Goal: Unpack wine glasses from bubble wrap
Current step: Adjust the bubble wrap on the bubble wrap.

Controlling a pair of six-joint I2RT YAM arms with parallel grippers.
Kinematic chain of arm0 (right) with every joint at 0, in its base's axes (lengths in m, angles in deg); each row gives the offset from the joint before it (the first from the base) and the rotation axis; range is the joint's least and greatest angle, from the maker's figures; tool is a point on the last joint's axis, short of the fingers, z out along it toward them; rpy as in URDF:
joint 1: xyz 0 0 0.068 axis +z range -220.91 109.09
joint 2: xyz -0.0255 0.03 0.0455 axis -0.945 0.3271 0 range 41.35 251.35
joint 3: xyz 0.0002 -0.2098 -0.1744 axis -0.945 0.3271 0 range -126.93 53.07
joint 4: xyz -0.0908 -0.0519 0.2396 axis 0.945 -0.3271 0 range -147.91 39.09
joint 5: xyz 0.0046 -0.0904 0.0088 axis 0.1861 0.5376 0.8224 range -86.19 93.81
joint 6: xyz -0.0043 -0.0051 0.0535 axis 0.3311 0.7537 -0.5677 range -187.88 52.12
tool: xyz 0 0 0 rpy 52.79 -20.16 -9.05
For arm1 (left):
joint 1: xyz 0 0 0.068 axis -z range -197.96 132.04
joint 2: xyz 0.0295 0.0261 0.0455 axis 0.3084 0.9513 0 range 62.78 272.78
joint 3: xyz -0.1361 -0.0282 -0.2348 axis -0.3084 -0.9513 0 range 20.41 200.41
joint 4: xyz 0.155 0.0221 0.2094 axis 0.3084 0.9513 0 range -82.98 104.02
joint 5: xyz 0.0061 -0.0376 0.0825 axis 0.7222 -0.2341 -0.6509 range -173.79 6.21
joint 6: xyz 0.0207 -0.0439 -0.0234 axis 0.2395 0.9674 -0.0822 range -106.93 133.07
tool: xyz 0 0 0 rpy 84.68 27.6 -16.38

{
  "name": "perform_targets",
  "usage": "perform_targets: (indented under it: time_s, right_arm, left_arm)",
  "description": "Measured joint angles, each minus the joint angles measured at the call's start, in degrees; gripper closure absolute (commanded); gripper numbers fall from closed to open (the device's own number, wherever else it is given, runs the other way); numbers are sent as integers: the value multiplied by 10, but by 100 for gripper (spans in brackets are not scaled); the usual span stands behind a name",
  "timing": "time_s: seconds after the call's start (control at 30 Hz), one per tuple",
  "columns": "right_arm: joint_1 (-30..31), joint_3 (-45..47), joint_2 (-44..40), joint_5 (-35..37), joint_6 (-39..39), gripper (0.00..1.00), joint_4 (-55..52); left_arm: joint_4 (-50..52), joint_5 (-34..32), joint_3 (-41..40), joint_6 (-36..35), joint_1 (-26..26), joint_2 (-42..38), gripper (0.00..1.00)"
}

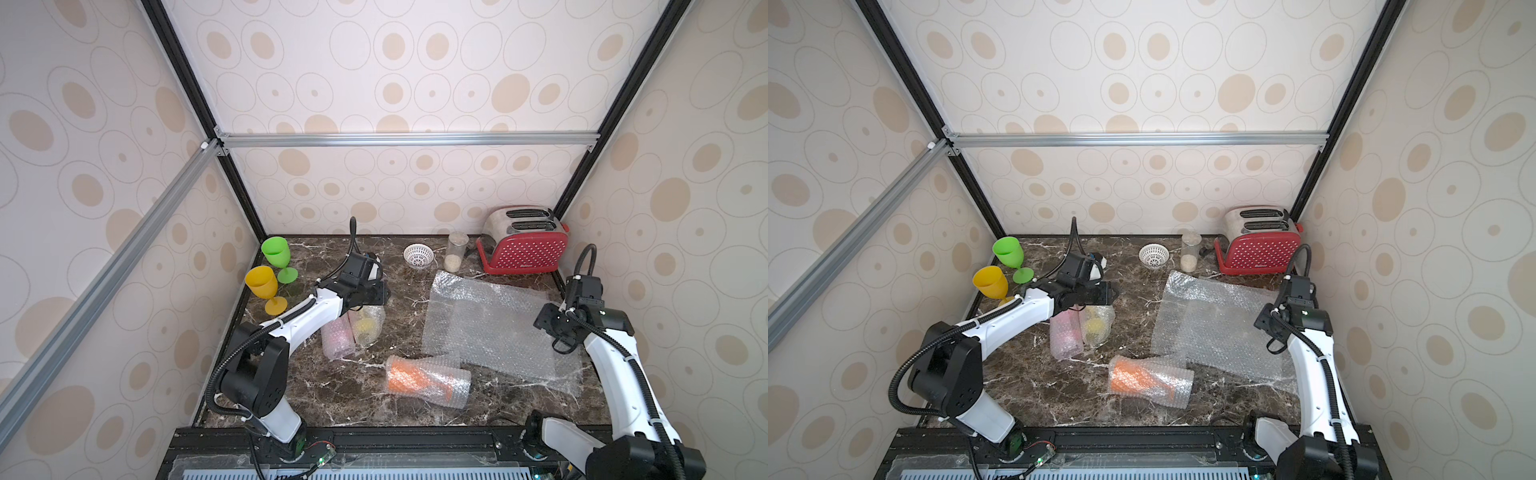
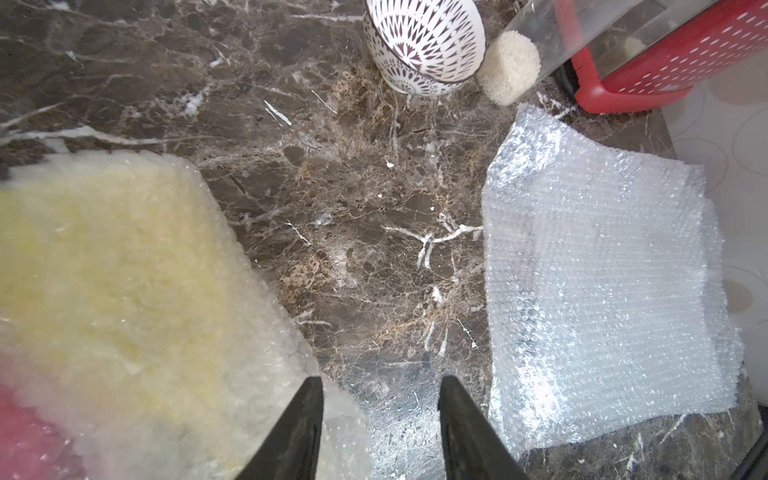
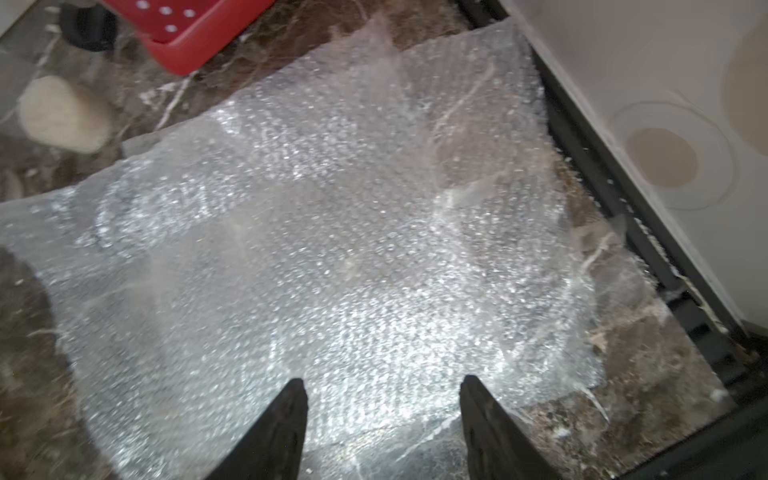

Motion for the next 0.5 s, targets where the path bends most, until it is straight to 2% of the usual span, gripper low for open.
perform_targets:
  time_s: [0.43, 0.5]
  right_arm:
    - [308, -7, 110, -217, 134, 40, 74]
    - [340, -7, 132, -245, 153, 40, 87]
  left_arm:
    - [0, 2, -59, 21, 1, -61, 53]
    - [0, 2, -69, 26, 1, -67, 53]
